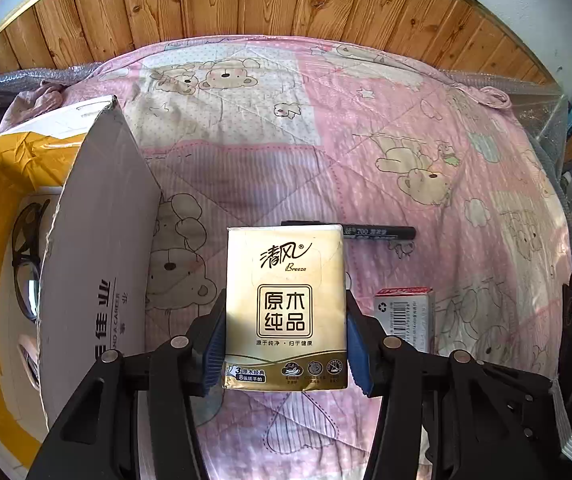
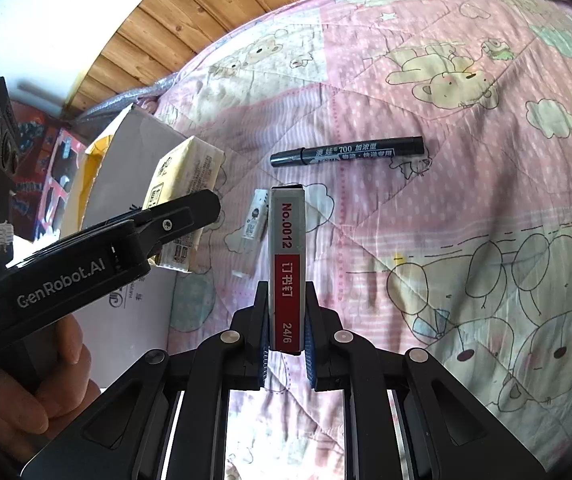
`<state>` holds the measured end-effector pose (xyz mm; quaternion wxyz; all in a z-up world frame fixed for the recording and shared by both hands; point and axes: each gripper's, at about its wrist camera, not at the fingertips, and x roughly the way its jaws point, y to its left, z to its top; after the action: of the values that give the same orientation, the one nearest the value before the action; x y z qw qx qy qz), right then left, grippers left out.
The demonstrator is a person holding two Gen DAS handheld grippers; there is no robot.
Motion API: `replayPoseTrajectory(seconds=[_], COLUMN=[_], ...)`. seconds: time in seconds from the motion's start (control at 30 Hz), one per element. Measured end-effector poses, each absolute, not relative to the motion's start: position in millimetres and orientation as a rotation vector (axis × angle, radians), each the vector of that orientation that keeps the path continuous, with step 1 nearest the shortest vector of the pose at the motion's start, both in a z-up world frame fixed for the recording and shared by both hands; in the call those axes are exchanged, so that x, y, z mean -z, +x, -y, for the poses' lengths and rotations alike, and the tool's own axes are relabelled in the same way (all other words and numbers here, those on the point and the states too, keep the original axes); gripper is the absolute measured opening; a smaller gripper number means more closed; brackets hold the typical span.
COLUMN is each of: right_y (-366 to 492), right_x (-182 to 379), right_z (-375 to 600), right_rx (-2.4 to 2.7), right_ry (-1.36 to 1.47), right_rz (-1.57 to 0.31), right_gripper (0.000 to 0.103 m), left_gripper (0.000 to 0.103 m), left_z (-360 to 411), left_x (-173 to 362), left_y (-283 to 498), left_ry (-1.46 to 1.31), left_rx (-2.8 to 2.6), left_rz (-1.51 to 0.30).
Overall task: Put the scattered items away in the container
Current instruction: 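Carry the tissue pack and staple box with both tools over the cardboard box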
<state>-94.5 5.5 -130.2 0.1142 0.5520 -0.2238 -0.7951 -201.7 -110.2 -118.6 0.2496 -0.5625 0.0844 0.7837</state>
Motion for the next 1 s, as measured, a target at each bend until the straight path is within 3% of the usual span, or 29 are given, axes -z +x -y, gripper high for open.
replayPoseTrajectory(seconds=[1.0], right_y=[-34.0], right_x=[84.5], right_z=[56.2], right_rx=[2.318], right_ry=[1.569], right_rz=[0.391], right_gripper=[0.015], left_gripper=[0.052], left_z=[175.1], left_x=[66.5], left_y=[-134.8], left_ry=[-1.461], left_rx=[-2.219], left_rz=[-0.11])
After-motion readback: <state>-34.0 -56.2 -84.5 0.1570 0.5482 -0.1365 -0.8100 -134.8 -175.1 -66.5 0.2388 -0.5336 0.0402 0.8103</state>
